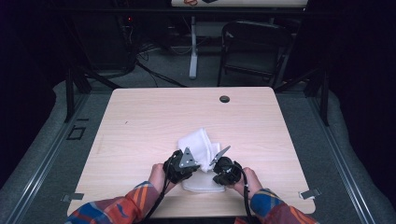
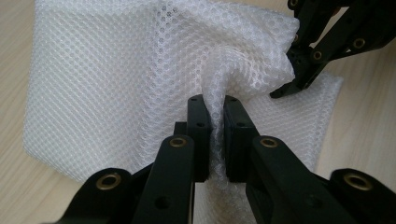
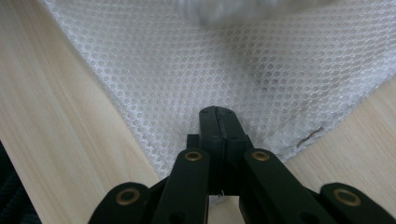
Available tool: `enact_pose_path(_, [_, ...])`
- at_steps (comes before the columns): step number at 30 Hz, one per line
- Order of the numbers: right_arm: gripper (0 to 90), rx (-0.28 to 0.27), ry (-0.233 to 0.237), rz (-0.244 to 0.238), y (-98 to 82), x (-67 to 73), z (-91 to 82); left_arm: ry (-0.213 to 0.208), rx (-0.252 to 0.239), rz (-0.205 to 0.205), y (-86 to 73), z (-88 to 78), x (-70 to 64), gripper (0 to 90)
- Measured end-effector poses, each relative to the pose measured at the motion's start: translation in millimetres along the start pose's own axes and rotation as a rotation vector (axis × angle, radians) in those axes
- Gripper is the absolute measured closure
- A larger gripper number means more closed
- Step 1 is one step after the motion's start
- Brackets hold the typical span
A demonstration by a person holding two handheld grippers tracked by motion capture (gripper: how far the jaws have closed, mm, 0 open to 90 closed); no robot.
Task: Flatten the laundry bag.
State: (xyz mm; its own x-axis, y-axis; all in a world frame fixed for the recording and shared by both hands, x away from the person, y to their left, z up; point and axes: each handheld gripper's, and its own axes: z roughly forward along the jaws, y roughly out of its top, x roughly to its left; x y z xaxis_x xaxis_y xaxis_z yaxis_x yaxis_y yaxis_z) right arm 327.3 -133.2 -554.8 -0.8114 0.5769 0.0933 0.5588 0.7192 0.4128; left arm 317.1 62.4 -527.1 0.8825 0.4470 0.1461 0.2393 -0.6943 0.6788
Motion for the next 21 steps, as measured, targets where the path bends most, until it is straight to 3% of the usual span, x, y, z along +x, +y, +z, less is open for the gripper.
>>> enact_pose_path(7, [90.0, 0.012, -0.002, 0.013, -4.3, -5.6, -3.3, -0.007, 0.000, -0.002, -3.8, -6.0, 1.5, 83.2])
enact_pose_path(9, [90.0, 0.011, -0.009, 0.009, -4.0, -4.7, -2.9, 0.000, -0.006, -0.010, -5.5, -7.8, 2.4, 83.3])
enact_pose_path(10, [90.0, 0.041, -0.014, -0.013, -2.3, -5.1, -4.5, 0.008, -0.011, -0.020, -7.9, -12.8, 4.6, 83.2])
enact_pose_path(17, [90.0, 0.025, -0.004, -0.003, -2.7, -6.2, -3.6, 0.008, -0.023, -0.032, -10.7, -19.5, 9.5, 83.1])
enact_pose_path(21, [90.0, 0.032, -0.030, -0.016, -1.1, -5.7, -3.6, 0.014, -0.025, -0.049, -14.2, -26.2, 11.5, 82.7])
